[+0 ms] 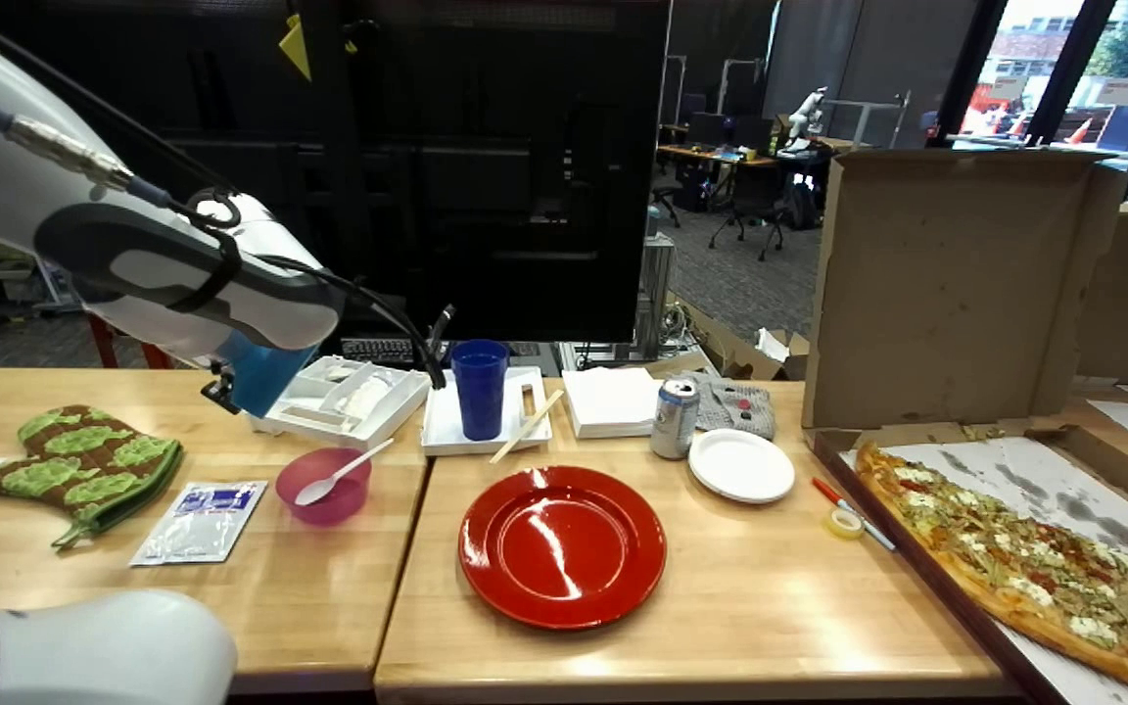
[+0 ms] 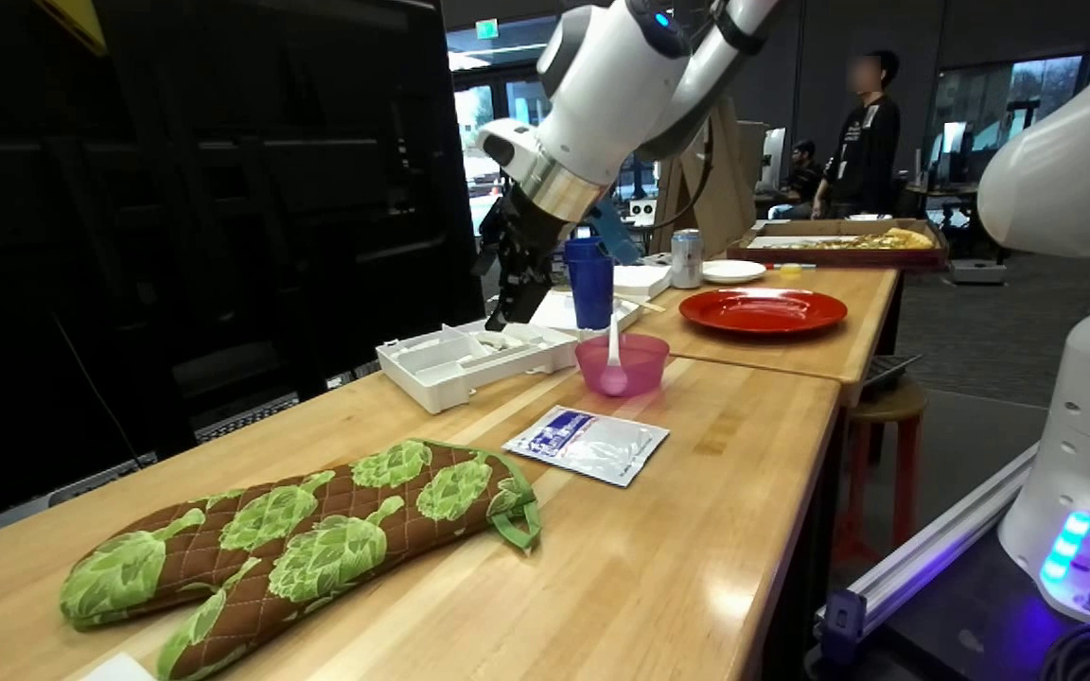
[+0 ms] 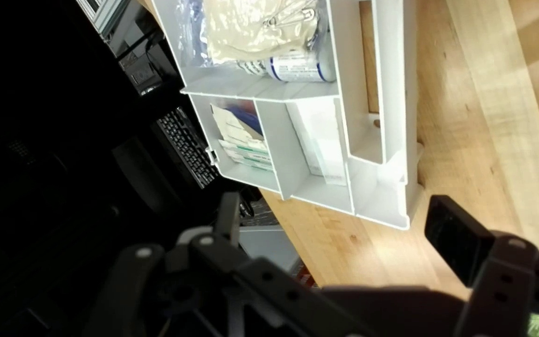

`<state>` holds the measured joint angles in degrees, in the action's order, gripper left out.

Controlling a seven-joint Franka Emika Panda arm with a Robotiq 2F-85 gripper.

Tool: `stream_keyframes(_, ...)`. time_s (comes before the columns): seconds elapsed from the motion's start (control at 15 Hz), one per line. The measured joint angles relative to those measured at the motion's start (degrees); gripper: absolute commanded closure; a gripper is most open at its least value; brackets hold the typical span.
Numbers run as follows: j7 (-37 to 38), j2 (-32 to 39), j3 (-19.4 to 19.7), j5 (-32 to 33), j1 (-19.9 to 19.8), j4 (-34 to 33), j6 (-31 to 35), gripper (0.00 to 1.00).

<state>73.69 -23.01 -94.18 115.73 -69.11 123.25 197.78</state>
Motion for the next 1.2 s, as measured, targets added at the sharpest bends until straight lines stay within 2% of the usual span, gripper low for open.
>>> stream_keyframes(0.53,4.92,0.40,-0.97,-5.43,-5.64,-0.86,0.00,0.00)
stream_keyframes(1.2,12.02,-1.70,-10.37,-7.47,-15.97,-3.58,-0.03,0.00)
